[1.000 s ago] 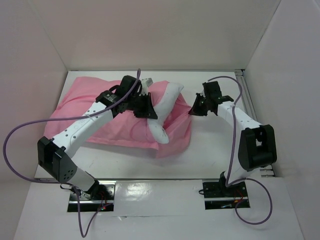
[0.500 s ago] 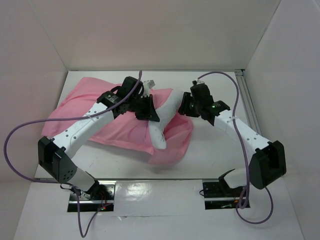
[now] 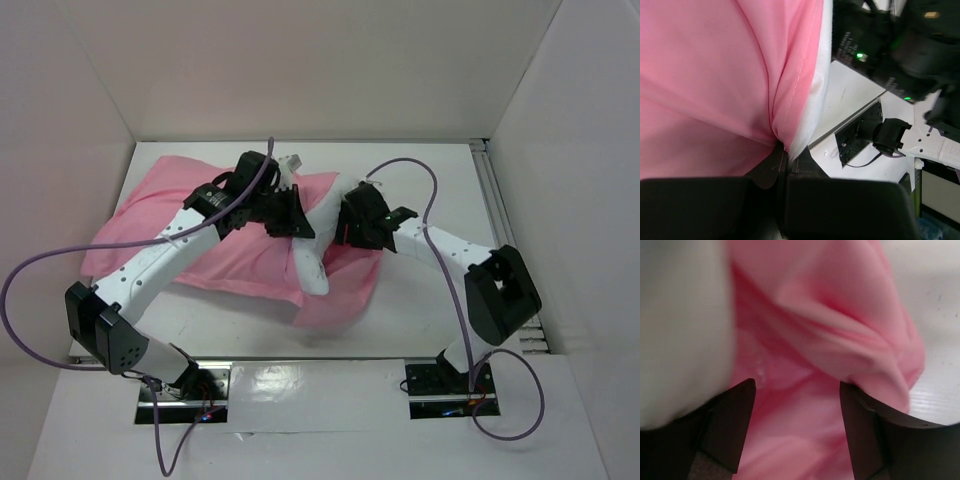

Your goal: Put the pillow into the pillowcase

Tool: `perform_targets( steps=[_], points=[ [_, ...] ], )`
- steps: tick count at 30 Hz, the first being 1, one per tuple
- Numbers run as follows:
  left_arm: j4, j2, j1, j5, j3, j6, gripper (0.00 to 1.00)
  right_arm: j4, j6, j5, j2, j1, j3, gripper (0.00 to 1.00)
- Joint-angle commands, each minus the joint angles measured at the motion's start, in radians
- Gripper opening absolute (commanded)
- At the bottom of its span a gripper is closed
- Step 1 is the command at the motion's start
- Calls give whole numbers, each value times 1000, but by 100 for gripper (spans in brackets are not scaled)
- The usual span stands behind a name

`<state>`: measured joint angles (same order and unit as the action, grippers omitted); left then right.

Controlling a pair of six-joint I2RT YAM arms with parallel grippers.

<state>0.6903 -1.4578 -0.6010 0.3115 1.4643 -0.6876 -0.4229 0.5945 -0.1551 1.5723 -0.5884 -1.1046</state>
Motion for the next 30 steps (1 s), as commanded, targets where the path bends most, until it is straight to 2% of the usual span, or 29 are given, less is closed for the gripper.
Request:
perform_targets(
  steps=[1,3,5,7,8,9,12,16,17,18,21,25,30],
  points=[
    [-81,74,-8,86,45,-59,0,59,30,-101,75,-27,14,77],
    [-81,83,-8,86,45,-69,0,49,39,-159,135,-36,14,77],
    [-81,92,1,86,45,-69,0,49,39,-190,181,-36,14,70],
    [-81,103,10,95,45,-69,0,49,39,-208,181,-36,23,53],
    [-81,103,10,95,45,-69,0,49,39,-218,172,-36,23,33],
    [-81,117,24,104,35,-69,0,49,39,-218,161,-27,23,22],
    [-65,129,49,104,25,-69,0,35,28,-227,102,-4,32,0],
    [165,73,49,-42,95,-7,0,-13,4,-181,0,53,-14,0],
    [270,38,40,-69,96,8,0,-13,-5,-170,-42,64,-38,0],
    [297,37,40,-96,96,23,0,-26,-18,-149,-61,82,-50,0],
    [313,37,40,-153,-4,23,0,-62,-39,-112,-112,124,-99,0],
    [301,37,40,-193,-64,13,0,-85,-59,-61,-155,171,-139,0],
    [268,27,30,-164,-102,45,0,-31,-59,18,-190,258,-124,0]
  ],
)
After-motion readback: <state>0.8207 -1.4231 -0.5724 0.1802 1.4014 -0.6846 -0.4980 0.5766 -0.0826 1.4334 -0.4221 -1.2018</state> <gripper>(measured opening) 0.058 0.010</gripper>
